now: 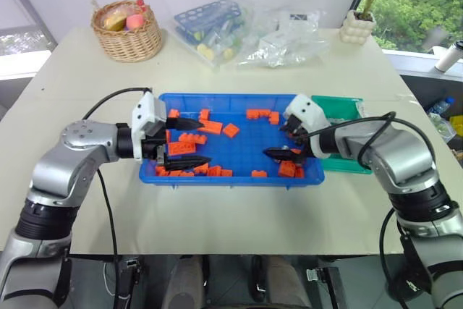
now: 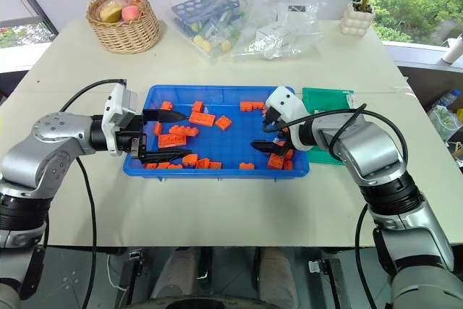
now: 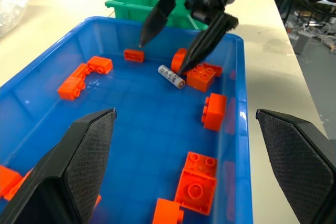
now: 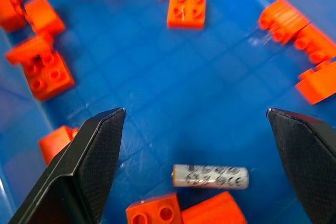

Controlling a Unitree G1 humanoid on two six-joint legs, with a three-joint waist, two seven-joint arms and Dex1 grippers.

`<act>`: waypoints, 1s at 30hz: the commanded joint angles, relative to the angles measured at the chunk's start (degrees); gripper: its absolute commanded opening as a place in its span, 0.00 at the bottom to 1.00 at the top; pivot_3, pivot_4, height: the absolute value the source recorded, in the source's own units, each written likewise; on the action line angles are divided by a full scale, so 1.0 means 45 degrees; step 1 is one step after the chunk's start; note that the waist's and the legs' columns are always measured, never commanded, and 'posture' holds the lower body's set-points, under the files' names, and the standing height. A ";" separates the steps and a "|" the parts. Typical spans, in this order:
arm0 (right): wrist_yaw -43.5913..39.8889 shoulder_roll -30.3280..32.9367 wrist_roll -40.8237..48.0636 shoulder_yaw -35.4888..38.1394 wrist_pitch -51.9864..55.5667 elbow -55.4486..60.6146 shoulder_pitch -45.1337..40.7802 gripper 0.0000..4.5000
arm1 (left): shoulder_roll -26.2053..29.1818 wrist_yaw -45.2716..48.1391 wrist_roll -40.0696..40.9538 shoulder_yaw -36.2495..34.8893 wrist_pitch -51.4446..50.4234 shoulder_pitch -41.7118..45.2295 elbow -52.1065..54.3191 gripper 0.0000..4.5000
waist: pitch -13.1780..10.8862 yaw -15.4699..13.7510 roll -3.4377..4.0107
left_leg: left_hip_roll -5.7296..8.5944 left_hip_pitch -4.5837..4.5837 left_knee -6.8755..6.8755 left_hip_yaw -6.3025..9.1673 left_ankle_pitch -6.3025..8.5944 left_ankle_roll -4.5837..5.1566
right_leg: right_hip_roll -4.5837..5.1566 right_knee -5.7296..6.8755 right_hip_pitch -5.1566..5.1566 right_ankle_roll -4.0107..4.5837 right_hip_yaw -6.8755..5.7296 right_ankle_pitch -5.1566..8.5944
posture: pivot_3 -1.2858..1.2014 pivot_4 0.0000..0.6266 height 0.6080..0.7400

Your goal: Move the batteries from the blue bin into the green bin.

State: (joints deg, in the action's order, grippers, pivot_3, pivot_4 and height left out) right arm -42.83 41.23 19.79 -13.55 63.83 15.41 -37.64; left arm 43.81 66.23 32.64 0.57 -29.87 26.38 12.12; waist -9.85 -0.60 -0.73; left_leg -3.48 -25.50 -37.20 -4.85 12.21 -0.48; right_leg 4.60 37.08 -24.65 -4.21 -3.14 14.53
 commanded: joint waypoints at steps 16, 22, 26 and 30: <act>0.0073 0.0335 -0.1823 -0.2030 -0.0835 -0.1457 -0.0561 0.98 | 0.0048 -0.0428 0.0405 -0.0577 -0.0299 -0.0155 0.0864 1.00 | 0.0001 -0.0031 -0.0002 | 0.0000 0.0005 -0.0003 0.0001 0.0000 0.0000 | -0.0008 0.0002 0.0006 -0.0003 -0.0002 -0.0002 | 0.52 0.24 0.97; -0.0237 0.0404 -0.2099 -0.2228 -0.0826 -0.0968 -0.1038 0.98 | 0.0034 -0.0081 0.0389 -0.0358 -0.0203 0.0134 0.0607 1.00 | 0.0001 -0.0023 -0.0002 | 0.0001 0.0006 -0.0003 0.0002 0.0000 0.0000 | -0.0007 0.0002 0.0007 -0.0002 -0.0002 -0.0001 | 0.52 0.24 0.97; -0.0484 -0.0059 -0.1684 -0.2012 -0.0289 -0.0603 -0.1644 0.98 | -0.0126 -0.0019 0.0300 -0.0257 -0.0149 0.0509 0.0282 1.00 | 0.0001 0.0003 -0.0002 | -0.0002 0.0007 -0.0002 0.0002 0.0000 0.0000 | -0.0014 0.0005 0.0005 -0.0006 -0.0003 -0.0003 | 0.52 0.24 0.97; -0.2106 0.0320 -0.1421 -0.2438 -0.1284 -0.0422 -0.2570 0.98 | -0.0235 0.0085 0.0207 -0.0163 -0.0045 0.0609 0.0091 1.00 | 0.0000 0.0024 0.0000 | -0.0003 0.0009 0.0004 0.0001 0.0000 0.0000 | -0.0016 0.0007 0.0001 -0.0010 -0.0003 -0.0006 | 0.52 0.24 0.97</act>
State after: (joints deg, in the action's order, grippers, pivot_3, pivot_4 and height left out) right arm -48.44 41.37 12.71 -24.72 61.39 11.67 -45.78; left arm 42.77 66.19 33.74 -0.13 -30.91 28.12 12.43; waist -9.85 -0.50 -0.73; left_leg -3.50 -25.46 -37.18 -4.85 12.21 -0.48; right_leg 4.52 37.12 -24.65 -4.26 -3.15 14.51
